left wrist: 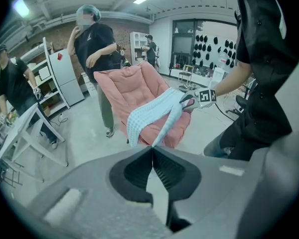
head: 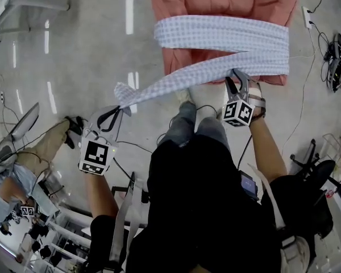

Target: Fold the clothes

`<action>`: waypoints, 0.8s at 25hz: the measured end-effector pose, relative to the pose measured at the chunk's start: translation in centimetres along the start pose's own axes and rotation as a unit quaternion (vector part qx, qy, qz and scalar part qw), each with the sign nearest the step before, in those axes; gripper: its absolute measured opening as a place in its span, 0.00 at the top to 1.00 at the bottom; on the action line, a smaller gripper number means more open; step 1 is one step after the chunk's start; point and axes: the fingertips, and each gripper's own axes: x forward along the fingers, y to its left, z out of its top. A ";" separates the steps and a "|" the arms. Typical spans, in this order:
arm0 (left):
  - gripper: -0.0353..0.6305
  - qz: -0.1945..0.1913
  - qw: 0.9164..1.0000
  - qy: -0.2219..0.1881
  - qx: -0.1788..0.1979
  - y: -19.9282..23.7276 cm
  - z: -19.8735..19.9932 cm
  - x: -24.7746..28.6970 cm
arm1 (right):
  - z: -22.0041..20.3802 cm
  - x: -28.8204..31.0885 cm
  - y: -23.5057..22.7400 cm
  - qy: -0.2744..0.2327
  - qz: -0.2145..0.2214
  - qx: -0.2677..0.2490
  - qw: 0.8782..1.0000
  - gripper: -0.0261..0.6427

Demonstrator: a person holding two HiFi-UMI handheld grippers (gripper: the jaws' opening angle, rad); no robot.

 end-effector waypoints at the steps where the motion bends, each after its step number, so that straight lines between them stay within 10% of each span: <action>1: 0.93 0.002 1.000 -0.001 -0.001 -0.4 0.0 -0.2 | -0.1 -0.1 0.1 -0.002 -0.001 -0.004 1.000 0.74; 20: 0.93 0.080 0.996 0.017 -0.028 -10.9 -2.5 -2.0 | -6.6 -10.9 2.2 -0.066 0.006 0.005 0.998 0.94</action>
